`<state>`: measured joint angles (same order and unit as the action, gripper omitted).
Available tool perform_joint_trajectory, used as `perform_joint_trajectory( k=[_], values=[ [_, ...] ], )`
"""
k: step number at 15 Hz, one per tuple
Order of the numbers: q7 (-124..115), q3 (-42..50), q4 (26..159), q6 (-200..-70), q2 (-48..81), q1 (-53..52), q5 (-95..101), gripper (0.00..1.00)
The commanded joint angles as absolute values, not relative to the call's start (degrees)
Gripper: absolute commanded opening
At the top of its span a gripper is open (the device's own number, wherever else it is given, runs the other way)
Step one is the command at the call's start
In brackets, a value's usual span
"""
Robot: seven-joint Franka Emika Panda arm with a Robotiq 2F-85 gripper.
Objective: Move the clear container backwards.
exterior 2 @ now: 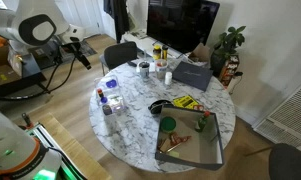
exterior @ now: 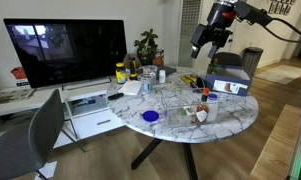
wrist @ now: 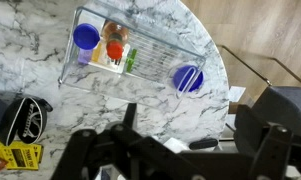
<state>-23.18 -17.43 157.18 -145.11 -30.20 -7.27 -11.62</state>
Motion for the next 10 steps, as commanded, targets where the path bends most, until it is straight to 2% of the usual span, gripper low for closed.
perform_joint_trajectory(
  k=[1,6,10],
  values=[
    [-23.62,-16.63,157.12,-144.97,-30.17,-7.97,-10.94,1.0],
    [-23.3,-17.2,156.96,-145.84,-29.7,-6.94,-9.15,1.0],
    [-9.66,-13.46,154.84,-151.03,-22.16,-7.5,-3.85,1.0]
  ],
)
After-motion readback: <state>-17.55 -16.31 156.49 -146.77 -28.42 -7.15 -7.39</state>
